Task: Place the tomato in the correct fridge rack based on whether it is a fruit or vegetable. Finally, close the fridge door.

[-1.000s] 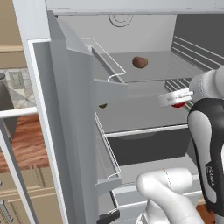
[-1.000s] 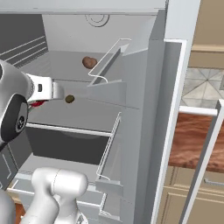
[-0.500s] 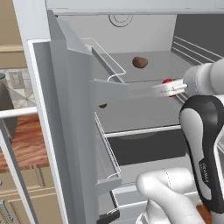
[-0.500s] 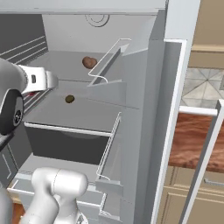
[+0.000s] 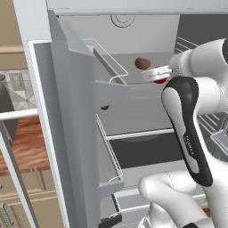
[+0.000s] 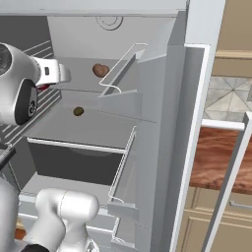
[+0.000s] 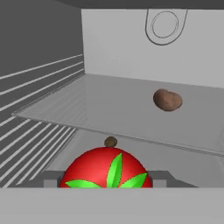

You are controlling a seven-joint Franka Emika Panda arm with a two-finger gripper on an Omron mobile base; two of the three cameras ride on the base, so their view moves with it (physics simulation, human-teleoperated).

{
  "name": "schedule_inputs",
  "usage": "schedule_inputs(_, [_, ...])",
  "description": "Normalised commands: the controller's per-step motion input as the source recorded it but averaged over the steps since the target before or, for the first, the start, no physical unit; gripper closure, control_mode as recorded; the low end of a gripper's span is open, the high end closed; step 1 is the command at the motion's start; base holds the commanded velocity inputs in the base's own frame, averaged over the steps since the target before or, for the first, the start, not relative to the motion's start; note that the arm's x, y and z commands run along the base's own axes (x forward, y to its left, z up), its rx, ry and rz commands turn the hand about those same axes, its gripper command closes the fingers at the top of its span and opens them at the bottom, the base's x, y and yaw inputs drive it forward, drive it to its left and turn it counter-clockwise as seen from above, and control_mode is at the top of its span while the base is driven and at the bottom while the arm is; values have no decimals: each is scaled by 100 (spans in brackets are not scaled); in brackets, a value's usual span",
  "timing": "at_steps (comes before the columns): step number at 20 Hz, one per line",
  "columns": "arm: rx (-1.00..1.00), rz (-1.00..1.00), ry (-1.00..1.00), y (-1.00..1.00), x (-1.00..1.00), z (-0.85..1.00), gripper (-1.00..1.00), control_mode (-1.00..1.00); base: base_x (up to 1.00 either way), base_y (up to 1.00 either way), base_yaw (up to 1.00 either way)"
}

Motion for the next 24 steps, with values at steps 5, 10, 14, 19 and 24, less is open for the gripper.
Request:
schedule_inputs(5, [0,0,0,12,60,-23,100,-100,0,0,0])
schedule_inputs(10, [0,0,0,16,63,-24,100,-100,0,0,0])
schedule_inputs(14, [0,0,0,14,77,-15,100,-100,0,0,0])
schedule_inputs(19, [0,0,1,5,74,-2,100,-100,0,0,0])
schedule_inputs(24, [0,0,6,2,62,-6,100,-100,0,0,0])
